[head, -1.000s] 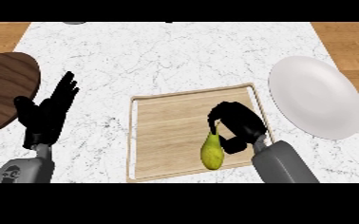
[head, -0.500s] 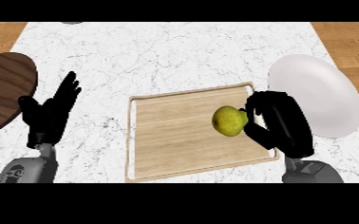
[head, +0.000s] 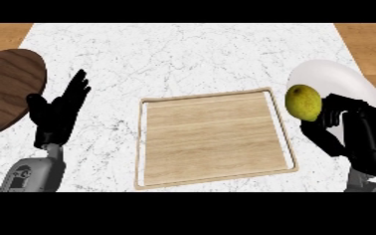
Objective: Pick the pear from the tray and place it in the plate
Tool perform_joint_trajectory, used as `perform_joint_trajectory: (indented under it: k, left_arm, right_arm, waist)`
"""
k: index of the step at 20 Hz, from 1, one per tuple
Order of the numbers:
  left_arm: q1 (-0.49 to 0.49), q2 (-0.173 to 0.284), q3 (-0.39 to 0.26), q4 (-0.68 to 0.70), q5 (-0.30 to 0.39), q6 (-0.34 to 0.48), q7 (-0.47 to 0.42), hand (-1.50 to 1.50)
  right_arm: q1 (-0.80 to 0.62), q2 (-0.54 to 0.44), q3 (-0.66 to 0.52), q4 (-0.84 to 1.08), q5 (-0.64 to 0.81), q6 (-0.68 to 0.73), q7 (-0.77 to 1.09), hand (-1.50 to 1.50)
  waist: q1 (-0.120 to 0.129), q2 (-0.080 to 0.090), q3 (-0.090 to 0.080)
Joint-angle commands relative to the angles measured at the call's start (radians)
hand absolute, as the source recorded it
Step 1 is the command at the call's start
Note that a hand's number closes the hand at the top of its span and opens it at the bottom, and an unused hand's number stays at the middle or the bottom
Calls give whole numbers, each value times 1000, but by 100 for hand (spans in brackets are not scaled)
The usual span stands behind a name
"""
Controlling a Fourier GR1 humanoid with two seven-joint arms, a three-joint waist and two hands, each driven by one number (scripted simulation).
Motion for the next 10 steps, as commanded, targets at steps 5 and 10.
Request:
perform_joint_trajectory:
  k: [5, 10]
  left_arm:
    - [12, -1, 11, -18, -8, -19, -2, 0]
    - [-28, -10, 24, 43, -9, -40, -31, 0]
  right_arm:
    - [-209, -157, -274, 352, -159, 23, -102, 150]
    - [-219, -243, -358, 607, -215, 0, -328, 150]
  waist:
    - [19, 4, 1]
    - [16, 6, 1]
